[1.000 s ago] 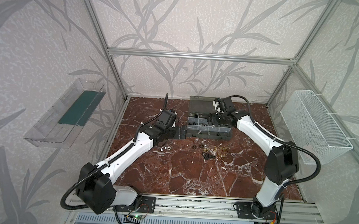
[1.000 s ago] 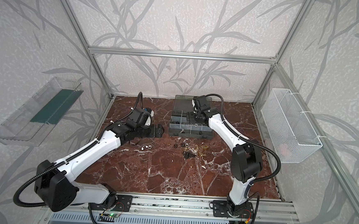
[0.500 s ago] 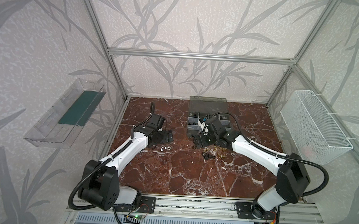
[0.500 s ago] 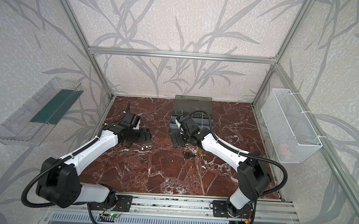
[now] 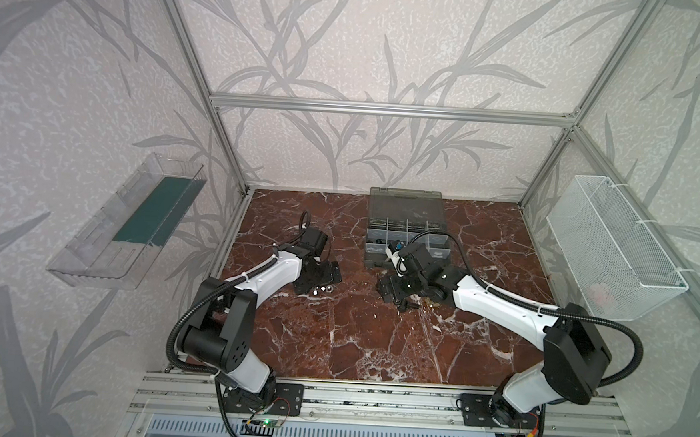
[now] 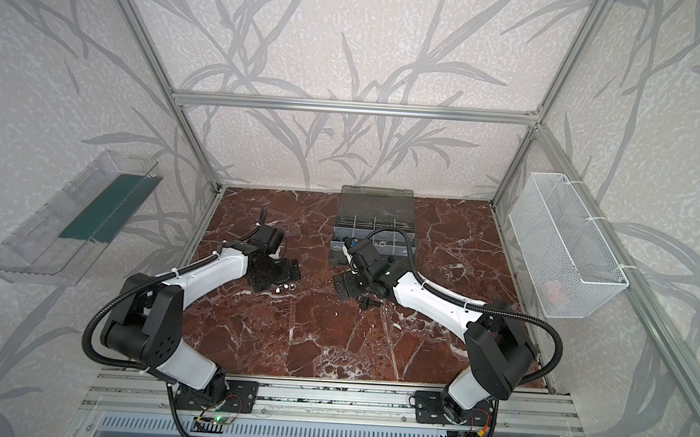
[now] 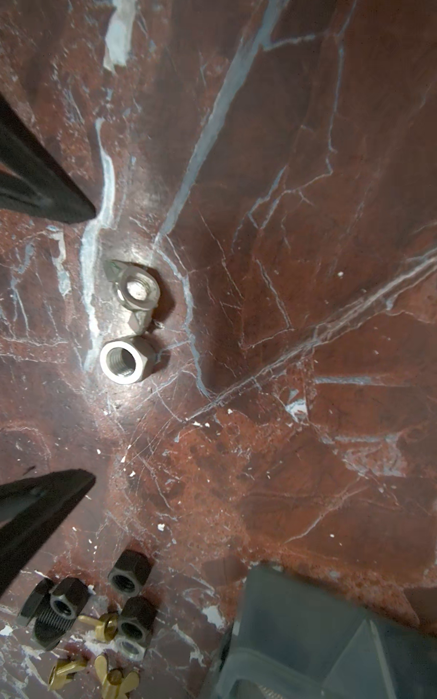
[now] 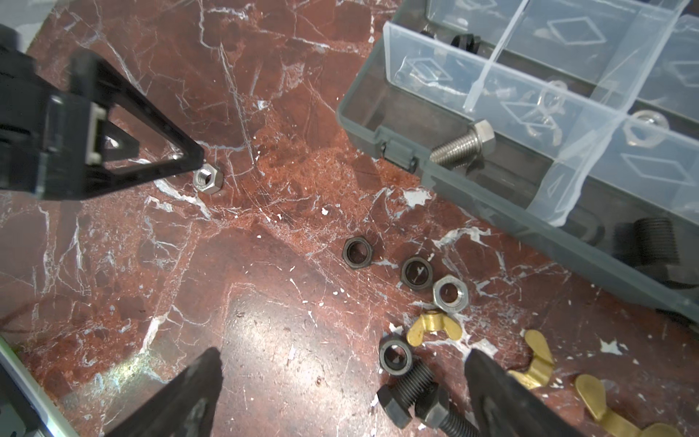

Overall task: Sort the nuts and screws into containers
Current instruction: 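Move the left gripper over a silver wing nut while the right gripper draws back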

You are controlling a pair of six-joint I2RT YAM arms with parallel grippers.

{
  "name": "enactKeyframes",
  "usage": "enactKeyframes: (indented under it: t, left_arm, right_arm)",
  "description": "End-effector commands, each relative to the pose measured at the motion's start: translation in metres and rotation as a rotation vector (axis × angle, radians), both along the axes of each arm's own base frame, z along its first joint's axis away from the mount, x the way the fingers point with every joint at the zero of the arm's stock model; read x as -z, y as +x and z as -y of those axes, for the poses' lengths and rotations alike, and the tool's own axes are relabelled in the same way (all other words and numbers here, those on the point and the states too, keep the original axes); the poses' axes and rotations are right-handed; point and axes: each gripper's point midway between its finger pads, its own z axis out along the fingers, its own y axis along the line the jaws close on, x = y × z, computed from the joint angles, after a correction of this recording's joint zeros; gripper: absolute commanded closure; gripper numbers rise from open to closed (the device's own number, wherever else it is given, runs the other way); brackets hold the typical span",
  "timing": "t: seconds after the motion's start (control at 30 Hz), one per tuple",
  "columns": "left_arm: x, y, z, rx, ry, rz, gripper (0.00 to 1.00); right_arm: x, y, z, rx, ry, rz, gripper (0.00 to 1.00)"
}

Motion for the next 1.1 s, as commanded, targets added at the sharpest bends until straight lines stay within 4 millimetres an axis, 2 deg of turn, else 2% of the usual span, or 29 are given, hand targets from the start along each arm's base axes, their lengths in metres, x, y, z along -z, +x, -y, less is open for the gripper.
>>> enactKeyframes:
  t: [0.0,0.2,0.53,0.77,0.93,1.07]
  left_arm:
    - [0.008,0.004,0.001,-0.019,-0.012,-0.004,0.01]
    - [0.019,0.007,0.009,-0.019,-0.048,-0.016,0.01]
    - [0.019,0.013,0.027,-0.02,-0.14,-0.009,0.01]
    - [0.015,0.008,0.043,-0.002,-0.183,-0.011,0.0]
    - [0.0,0.007,0.018,0.007,-0.053,0.017,0.01]
    - [-0.002,0.008,0.003,0.019,0.033,-0.005,0.0]
  right_arm:
    - [-0.01,-0.001,0.0,0.002,0.021,0.026,0.01]
    - [-0.01,-0.001,0.001,0.008,0.021,0.026,0.01]
    - [-0.007,0.0,0.002,0.015,0.008,0.021,0.01]
    - [-0.006,0.0,0.004,0.024,0.006,0.018,0.01]
    - [-0.006,-0.001,0.004,0.025,0.013,0.014,0.01]
    - [-0.005,-0.003,0.004,0.024,0.018,0.01,0.01]
